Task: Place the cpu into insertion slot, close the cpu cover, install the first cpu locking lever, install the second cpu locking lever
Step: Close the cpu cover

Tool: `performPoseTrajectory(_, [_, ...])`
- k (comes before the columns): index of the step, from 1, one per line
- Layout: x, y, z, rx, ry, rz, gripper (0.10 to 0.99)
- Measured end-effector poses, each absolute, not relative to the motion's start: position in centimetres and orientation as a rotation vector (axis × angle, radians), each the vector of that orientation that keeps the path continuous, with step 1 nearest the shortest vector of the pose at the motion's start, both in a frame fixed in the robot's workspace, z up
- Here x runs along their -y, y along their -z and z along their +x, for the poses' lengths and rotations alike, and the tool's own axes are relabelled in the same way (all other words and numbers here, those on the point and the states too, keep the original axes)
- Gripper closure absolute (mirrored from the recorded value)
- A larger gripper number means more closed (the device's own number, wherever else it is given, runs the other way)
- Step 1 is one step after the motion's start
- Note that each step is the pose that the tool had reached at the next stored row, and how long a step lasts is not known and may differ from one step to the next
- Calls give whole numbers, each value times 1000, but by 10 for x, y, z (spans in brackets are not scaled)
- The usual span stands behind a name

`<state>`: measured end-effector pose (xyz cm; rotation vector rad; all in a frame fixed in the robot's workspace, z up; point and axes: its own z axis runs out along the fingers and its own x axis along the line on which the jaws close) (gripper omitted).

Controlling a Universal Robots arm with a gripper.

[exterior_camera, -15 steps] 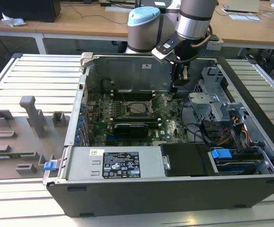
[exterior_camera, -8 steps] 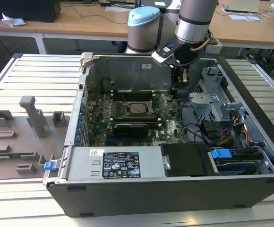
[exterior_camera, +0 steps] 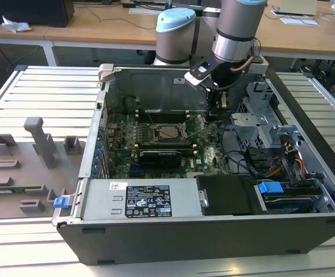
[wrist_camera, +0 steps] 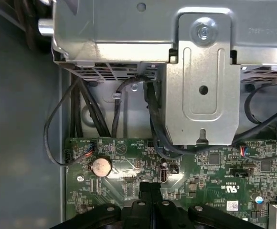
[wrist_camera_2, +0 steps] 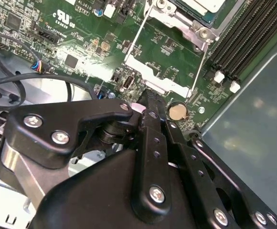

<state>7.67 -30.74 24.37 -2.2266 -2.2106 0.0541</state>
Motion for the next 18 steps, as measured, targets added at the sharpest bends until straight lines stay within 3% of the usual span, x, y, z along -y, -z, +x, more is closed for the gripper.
performPoseTrajectory(18, [307,-242,43,2211,-52,-2228,980])
